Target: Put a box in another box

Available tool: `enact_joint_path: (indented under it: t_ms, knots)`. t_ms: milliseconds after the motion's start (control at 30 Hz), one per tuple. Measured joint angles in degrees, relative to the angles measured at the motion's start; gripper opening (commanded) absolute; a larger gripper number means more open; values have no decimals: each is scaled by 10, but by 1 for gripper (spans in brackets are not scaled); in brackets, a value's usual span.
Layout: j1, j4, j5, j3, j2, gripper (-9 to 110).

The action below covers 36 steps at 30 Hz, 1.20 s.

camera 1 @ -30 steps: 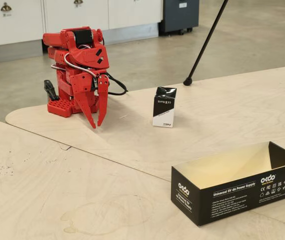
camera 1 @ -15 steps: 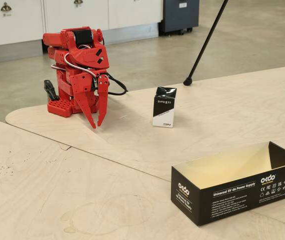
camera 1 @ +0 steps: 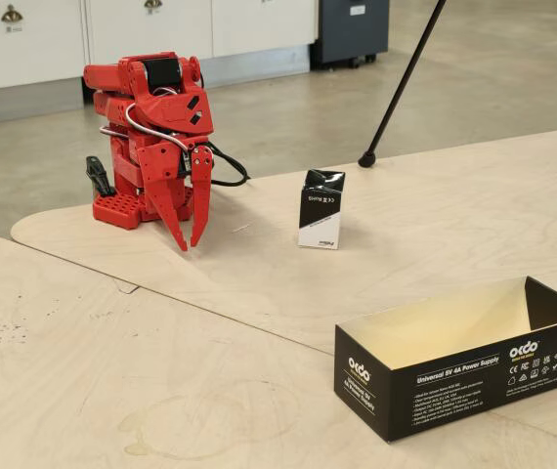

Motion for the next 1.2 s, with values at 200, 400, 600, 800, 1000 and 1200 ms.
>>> enact_joint_path:
  t_ms: [200,400,600,800,1000,1200]
  knots:
    - [0,0,0,0,0,0]
    - [0,0,0,0,0,-1]
    - [0,0,0,0,0,0]
    - [0,-1,-43,0,0,5]
    - [33,-179,23,3,0,23]
    - [68,-276,163,-98,-76,28]
